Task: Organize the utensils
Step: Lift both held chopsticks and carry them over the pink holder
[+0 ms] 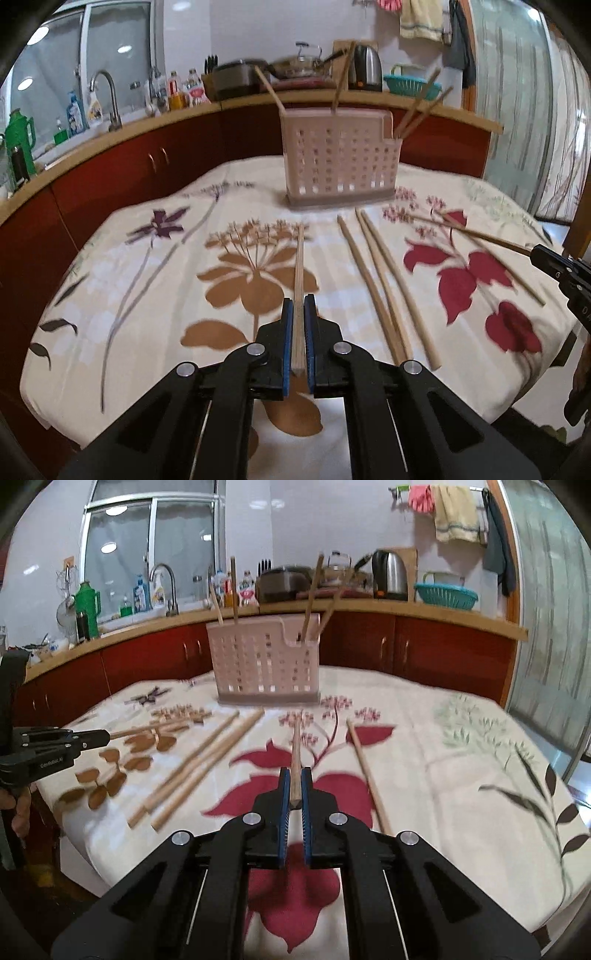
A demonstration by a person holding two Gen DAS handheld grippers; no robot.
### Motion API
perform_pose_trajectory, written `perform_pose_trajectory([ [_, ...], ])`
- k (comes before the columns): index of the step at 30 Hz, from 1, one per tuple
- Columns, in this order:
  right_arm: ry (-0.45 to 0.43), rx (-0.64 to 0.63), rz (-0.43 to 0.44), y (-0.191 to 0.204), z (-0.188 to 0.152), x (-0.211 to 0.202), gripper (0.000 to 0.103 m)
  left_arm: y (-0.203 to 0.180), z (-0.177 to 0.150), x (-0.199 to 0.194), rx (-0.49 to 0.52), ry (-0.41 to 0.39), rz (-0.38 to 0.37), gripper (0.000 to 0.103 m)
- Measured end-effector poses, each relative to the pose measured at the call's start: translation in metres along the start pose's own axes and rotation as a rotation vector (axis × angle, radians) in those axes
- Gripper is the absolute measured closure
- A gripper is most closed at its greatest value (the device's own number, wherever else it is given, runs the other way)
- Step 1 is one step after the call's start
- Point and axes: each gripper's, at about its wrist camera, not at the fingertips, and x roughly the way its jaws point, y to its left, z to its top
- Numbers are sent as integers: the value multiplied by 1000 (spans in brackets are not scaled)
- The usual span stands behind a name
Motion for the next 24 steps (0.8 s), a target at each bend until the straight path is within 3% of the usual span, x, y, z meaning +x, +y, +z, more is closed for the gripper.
perform_pose_trajectory([
  [10,-76,-5,6,2,34,-22,97,-1,25,-37,17,-137,3,96],
  [24,-119,-16,19,8,56,-31,97,2,39,-55,-1,-221,5,96],
])
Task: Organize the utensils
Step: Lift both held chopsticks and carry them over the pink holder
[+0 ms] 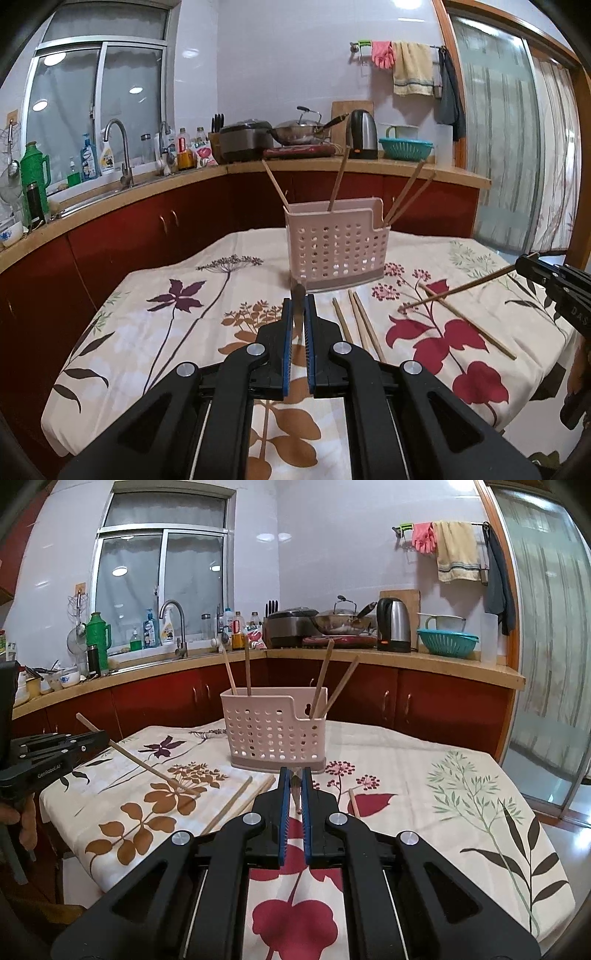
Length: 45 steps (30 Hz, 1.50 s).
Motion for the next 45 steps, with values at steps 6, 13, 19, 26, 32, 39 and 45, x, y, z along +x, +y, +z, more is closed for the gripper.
perform_pose_trajectory([
  [6,-6,3,7,0,7,1,97,4,9,-5,-14,-38,6,96],
  [13,-16,9,16,1,19,1,97,7,22,-8,-18,-73,-2,96],
  [19,-35,16,19,0,35,1,97,10,35,-8,-19,-106,-3,96],
  [26,-75,10,27,-1,56,5,97,10,56,-10,-22,-162,-8,96],
  [32,-135,26,62,-6,81,12,97,11,74,-1,-28,-201,-22,96],
  [39,-256,0,69,-13,127,25,97,7,104,10,-11,-270,-35,96],
  [45,-361,-10,69,-25,168,44,97,7,128,27,-9,-308,-44,96],
])
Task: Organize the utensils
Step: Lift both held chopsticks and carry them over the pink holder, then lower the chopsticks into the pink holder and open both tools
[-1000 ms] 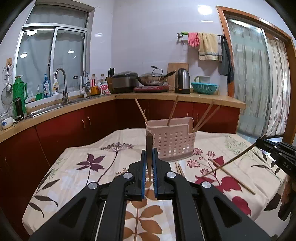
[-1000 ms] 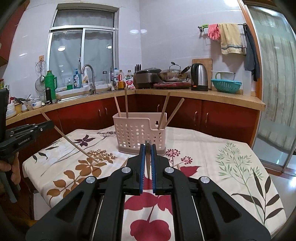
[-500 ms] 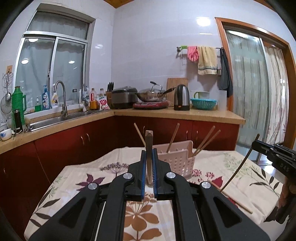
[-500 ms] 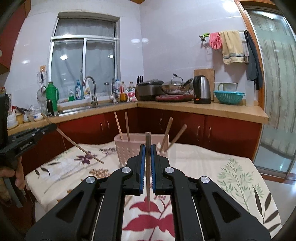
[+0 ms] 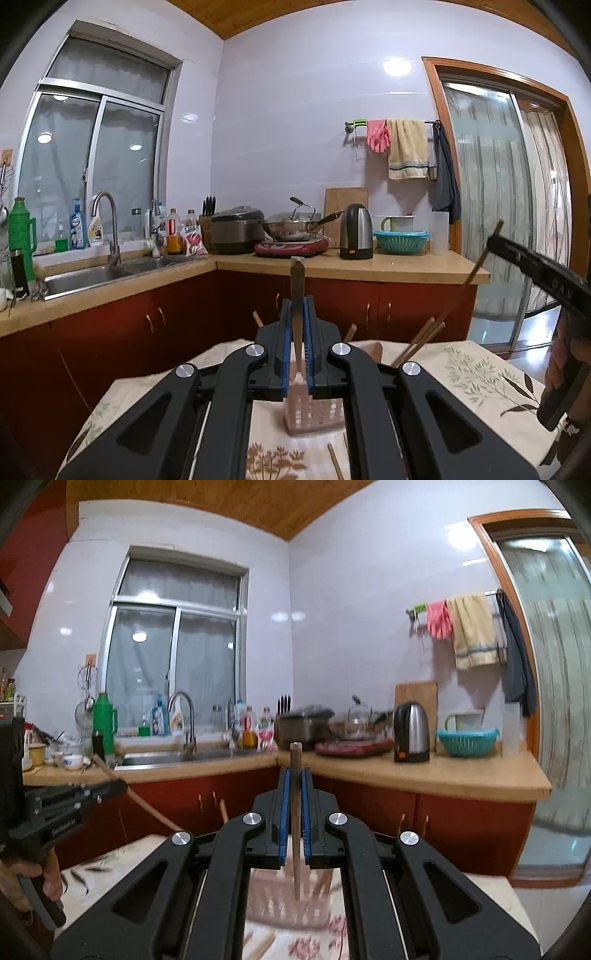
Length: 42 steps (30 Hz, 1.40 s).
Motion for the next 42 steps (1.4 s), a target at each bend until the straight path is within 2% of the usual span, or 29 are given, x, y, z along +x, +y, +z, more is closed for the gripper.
perform_pose_trajectory([
  [5,-4,5,-1,-13,0,36,97,-2,4,29,22,6,-7,96],
  [12,116,48,15,-23,-42,80,97,-4,-21,64,15,99,-21,96],
  [18,192,53,22,-21,-69,99,97,-3,-38,83,9,166,-27,96],
  [24,230,56,16,-20,-82,106,97,0,-46,95,-11,217,-39,96],
  [26,229,60,9,-20,-83,105,95,2,-46,97,-21,227,-35,91],
  [28,228,65,8,-20,-82,101,91,5,-47,96,-35,234,-24,65],
  [30,216,57,1,-18,-78,96,80,7,-48,94,-51,233,-16,55],
  [36,185,23,-24,-15,-65,72,66,9,-47,78,-54,238,5,47],
  [42,192,30,-44,-16,-66,35,63,5,-54,52,-58,250,26,40],
])
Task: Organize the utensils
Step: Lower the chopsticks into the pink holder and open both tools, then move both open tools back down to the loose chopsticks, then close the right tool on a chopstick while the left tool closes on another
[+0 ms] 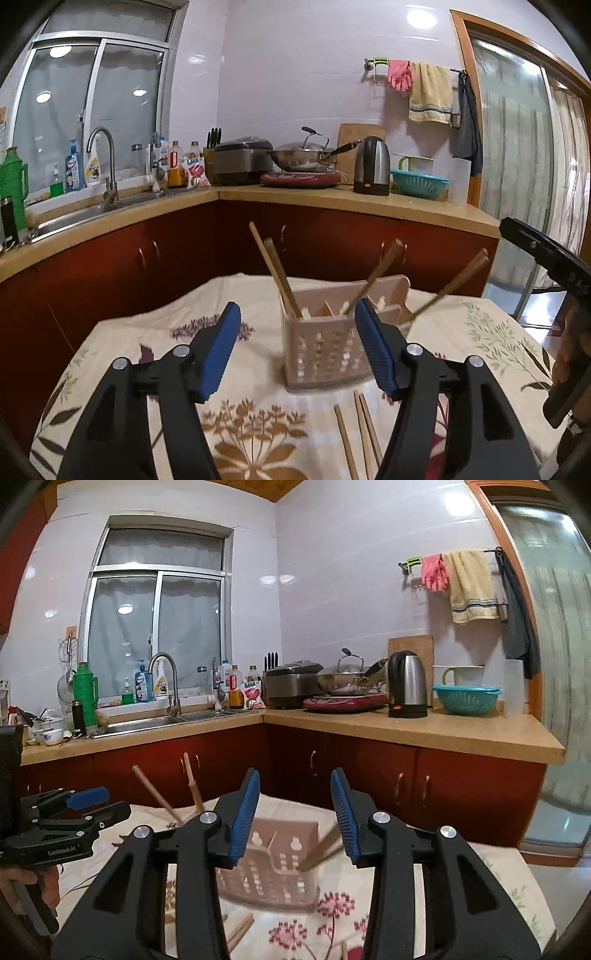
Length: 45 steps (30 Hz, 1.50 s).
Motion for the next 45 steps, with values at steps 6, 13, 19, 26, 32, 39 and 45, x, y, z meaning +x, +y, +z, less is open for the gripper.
perform_pose_trajectory([
  [6,59,7,-34,-1,-38,-38,63,-10,-33,-19,11,46,16,39],
  [13,157,37,-73,-8,-102,-70,63,-20,-84,-33,4,120,28,39],
  [19,251,51,-99,-18,-157,-91,63,-24,-128,-38,-5,191,34,39],
  [26,338,72,-130,-29,-205,-102,67,-33,-160,-36,-4,263,29,39],
  [32,402,75,-150,-34,-227,-99,87,-41,-173,-37,17,294,19,40],
  [39,406,46,-148,-27,-227,-97,96,-49,-182,-33,43,329,3,44],
  [45,411,35,-143,-23,-226,-95,96,-46,-181,-23,29,346,7,44],
])
